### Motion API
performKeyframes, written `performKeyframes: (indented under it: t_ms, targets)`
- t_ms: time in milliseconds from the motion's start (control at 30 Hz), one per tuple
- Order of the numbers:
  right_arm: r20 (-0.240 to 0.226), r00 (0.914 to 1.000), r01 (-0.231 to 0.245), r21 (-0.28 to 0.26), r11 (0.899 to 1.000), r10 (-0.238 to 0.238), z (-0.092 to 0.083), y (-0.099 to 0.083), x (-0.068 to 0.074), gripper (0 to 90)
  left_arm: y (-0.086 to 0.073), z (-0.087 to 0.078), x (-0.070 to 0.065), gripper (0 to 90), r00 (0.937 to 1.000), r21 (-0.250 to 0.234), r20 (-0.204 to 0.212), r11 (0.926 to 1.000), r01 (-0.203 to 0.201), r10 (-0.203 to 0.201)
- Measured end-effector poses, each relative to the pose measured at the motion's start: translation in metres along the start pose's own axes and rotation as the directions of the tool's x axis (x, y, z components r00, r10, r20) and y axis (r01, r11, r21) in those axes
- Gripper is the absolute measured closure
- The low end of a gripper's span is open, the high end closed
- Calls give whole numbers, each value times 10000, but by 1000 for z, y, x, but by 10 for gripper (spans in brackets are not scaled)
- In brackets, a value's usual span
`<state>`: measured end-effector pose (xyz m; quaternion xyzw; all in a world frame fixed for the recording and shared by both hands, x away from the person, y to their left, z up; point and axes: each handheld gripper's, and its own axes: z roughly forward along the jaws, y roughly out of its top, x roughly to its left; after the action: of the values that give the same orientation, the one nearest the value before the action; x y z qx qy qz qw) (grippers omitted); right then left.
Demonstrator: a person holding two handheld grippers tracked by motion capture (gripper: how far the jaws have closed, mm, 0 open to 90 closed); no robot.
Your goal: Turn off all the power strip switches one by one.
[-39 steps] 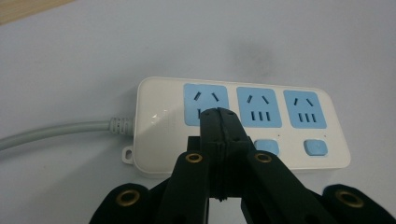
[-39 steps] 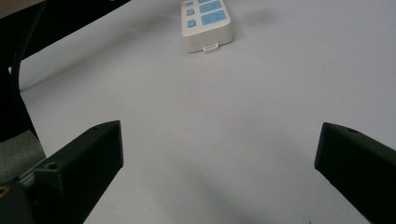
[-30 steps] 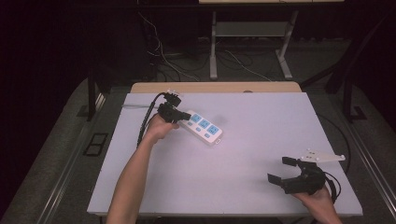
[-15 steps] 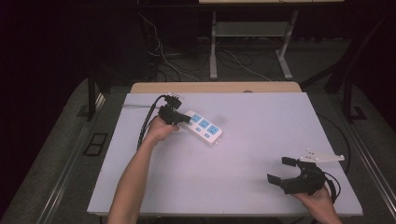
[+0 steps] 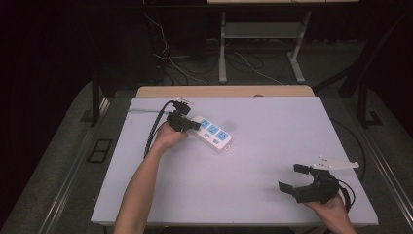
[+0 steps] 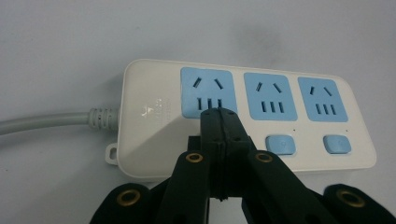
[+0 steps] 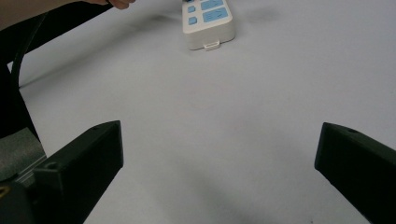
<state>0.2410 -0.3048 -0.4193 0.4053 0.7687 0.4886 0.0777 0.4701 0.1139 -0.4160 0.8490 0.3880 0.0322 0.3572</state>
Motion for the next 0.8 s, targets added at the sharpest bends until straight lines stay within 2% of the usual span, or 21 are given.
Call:
performKeyframes:
  t_ms: [200,367,533,667,800]
  targets:
    - [24,10000,15,23,10000,-15,0,0,-1,10,-1,0,2,893,9999,-20,113,10000,67,-67]
    - [12,10000,2,89,10000,-2,1,0,-1,10,0,0,-1,894,9997,47,-69,9997,-224,225]
    - [42,10000,46,32,10000,-46,-1,0,-1,9,0,0,-2,896,9999,16,-105,10000,11,-11]
    - [46,10000,41,-24,10000,-41,-2,0,0,10,-2,1,-4,897,9993,-42,-303,9998,195,-196]
    - [35,10000,76,-7,10000,-76,-2,0,0,9,-4,1,-1,897,9990,-197,-132,9989,414,-417]
